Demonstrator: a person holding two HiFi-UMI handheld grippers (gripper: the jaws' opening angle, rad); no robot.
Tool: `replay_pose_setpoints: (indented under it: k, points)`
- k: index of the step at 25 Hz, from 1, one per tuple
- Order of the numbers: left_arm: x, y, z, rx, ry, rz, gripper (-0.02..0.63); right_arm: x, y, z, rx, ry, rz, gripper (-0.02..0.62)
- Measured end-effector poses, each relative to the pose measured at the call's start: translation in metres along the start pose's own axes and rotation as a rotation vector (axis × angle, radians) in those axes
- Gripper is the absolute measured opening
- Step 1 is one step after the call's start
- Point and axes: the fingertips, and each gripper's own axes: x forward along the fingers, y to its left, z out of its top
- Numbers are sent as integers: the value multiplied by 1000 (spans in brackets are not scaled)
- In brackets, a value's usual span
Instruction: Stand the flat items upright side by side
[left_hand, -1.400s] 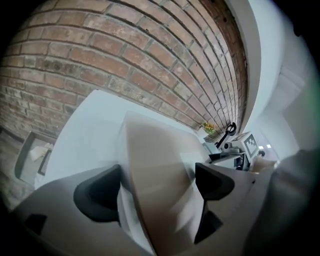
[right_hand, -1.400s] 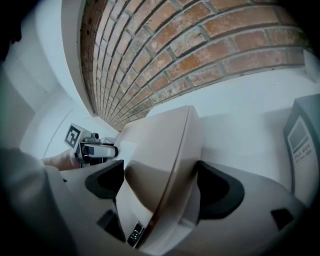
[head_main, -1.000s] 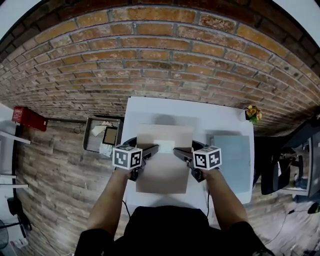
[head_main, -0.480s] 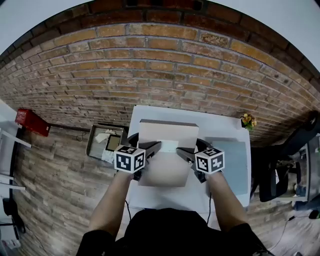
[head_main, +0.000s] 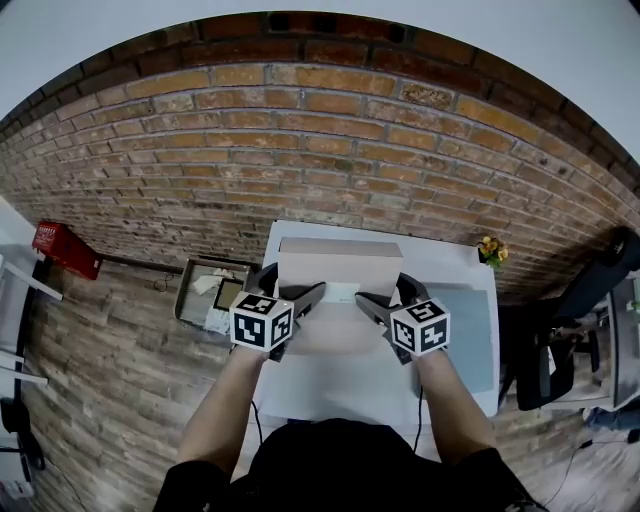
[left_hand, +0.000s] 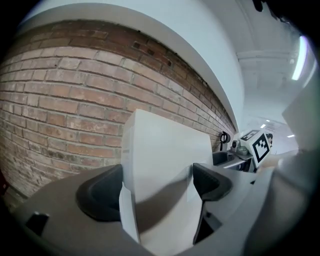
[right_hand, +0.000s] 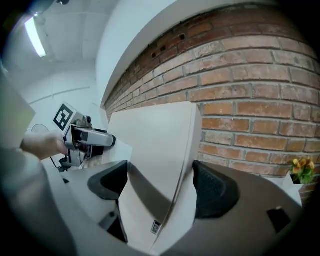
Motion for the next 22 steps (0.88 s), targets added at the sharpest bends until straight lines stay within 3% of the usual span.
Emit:
replay_pose_setpoints:
  k: [5, 10, 22]
  points:
    - [-5, -3, 15, 47, -47, 2, 466, -5, 0, 15, -58, -69, -26, 417]
    - [-9, -1, 15, 39, -68, -5, 466, -9, 4, 24, -102, -140, -24, 399]
    - [-20, -8, 6, 150, -104, -26, 463, -26, 12, 13, -128, -221, 17, 353]
